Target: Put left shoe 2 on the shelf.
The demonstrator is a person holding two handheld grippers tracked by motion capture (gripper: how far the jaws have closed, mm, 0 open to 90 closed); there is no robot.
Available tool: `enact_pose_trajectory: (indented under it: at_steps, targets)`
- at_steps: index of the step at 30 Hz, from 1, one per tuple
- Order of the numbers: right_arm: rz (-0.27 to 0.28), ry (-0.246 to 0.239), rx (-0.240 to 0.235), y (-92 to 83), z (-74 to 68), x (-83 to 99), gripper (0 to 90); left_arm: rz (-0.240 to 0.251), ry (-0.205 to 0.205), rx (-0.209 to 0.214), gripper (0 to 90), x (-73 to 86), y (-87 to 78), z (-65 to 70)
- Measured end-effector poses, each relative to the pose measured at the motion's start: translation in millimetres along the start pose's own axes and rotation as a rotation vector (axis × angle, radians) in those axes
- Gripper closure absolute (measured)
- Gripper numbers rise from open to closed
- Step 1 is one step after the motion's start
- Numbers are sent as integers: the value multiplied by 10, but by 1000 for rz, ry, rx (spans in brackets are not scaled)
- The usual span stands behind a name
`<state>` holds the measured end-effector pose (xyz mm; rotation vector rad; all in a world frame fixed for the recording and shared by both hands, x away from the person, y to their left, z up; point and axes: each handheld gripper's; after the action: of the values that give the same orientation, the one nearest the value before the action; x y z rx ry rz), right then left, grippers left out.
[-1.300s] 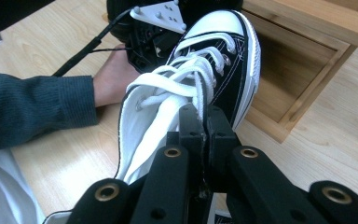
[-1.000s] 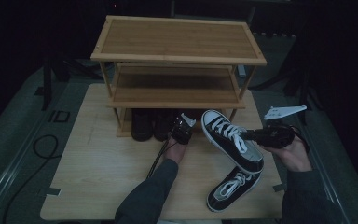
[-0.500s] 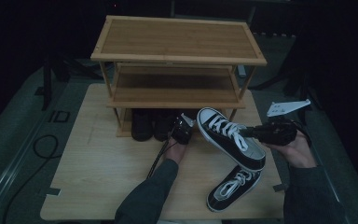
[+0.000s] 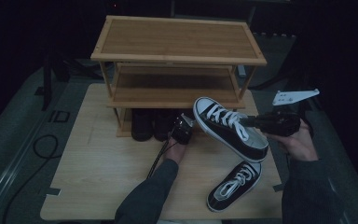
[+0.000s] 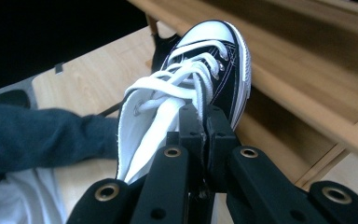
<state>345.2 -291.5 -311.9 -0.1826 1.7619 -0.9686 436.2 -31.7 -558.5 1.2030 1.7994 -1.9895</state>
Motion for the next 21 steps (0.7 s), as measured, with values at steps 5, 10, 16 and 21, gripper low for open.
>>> enact_pose_trajectory:
  at_steps: [5, 10, 16, 21]
  targets:
    - [17, 1, -6, 118, 123, -131, 884, -4, 1, -3, 892, 0, -3, -1]
    - [35, 15, 3, 315, 254, -299, 883, -5, 4, -1, 892, -1, -4, -4]
    - [67, 28, 33, 542, 306, -534, 884, -3, 3, -2, 892, 0, -2, -2]
    - [90, 49, 44, 717, 326, -642, 884, -3, 0, -1, 892, -1, -2, 0]
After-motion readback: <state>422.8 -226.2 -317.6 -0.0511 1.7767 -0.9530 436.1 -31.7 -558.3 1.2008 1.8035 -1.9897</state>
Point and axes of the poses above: each handheld gripper's, and its own axes: y roughly forward along the jaws, x roughly out of its underside, z roughly to its right, and after that the axes turned 9 degrees about -z, right-handed
